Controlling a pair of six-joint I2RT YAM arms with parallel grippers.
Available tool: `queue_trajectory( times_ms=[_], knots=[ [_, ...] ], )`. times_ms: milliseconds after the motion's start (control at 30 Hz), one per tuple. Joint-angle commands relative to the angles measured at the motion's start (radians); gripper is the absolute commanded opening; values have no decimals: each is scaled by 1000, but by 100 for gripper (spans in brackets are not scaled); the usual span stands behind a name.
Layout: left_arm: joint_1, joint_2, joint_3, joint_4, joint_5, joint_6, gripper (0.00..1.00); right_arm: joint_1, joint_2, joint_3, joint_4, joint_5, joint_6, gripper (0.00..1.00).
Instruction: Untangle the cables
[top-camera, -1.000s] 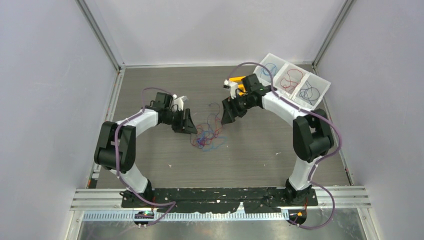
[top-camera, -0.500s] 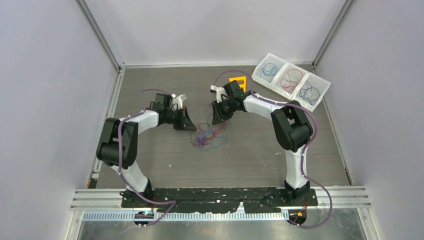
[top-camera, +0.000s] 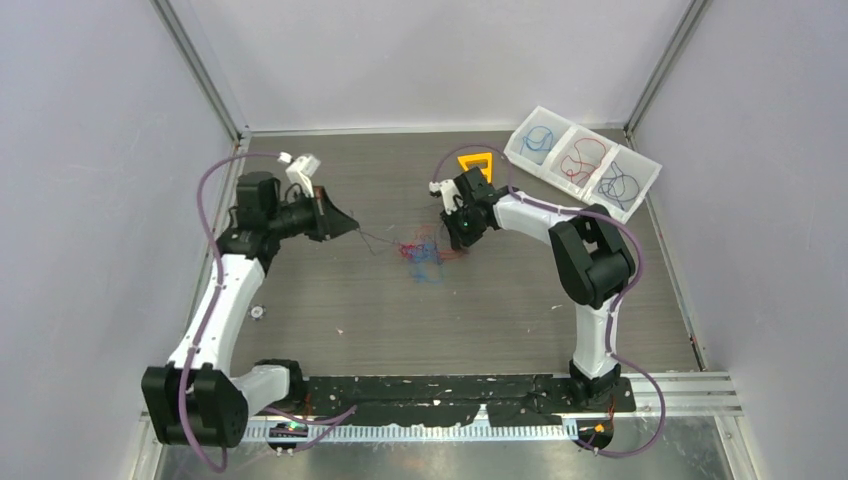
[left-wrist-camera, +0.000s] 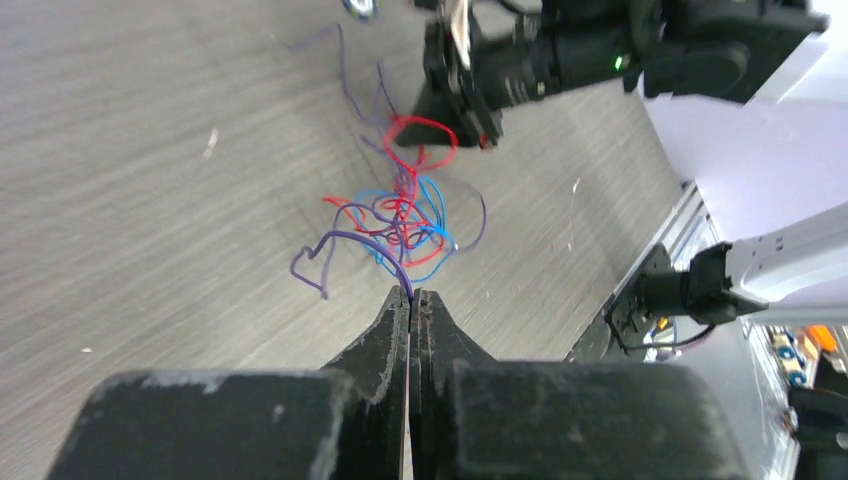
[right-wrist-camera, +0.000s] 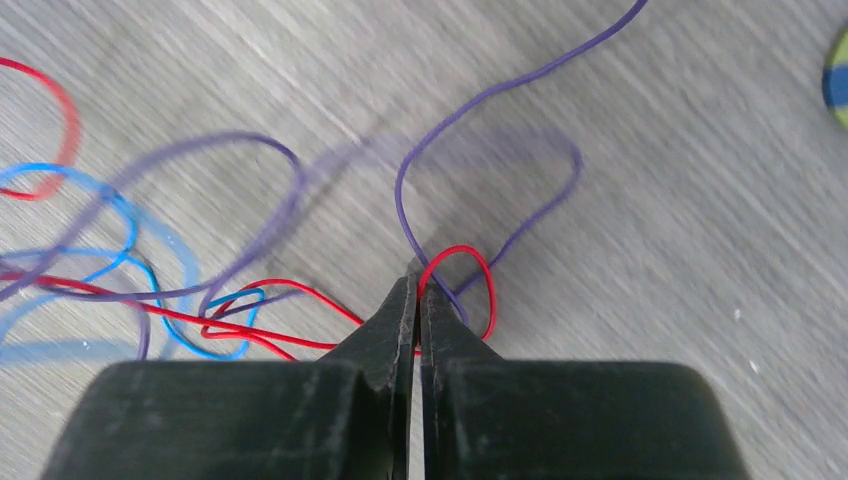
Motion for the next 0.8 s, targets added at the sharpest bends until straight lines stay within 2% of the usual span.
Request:
queue_trajectory(
  times_ms=[0,300,567,700,733,767],
  knots=[
    [79,-92,138,-55,40,24,0,-23,-95,-60,-60,112,-121,5],
    [191,-176,439,-70,39,-15,0,-102,-115,-115,-100,117,-158,9],
    [232,-123,741,3,9,-125,0,-123,-105,-129,-118,129,-201,9],
    [232,-98,745,62,70,-224,0,-123,-130,-104,-163,-8,-200,28],
    [232,-100,724,81,81,-244,0,-123,-168,-102,-171,-41,-197,39],
    [231,-103,700,102,95,-263,0,-123,-190,-103,-173,-99,-192,44]
  ],
)
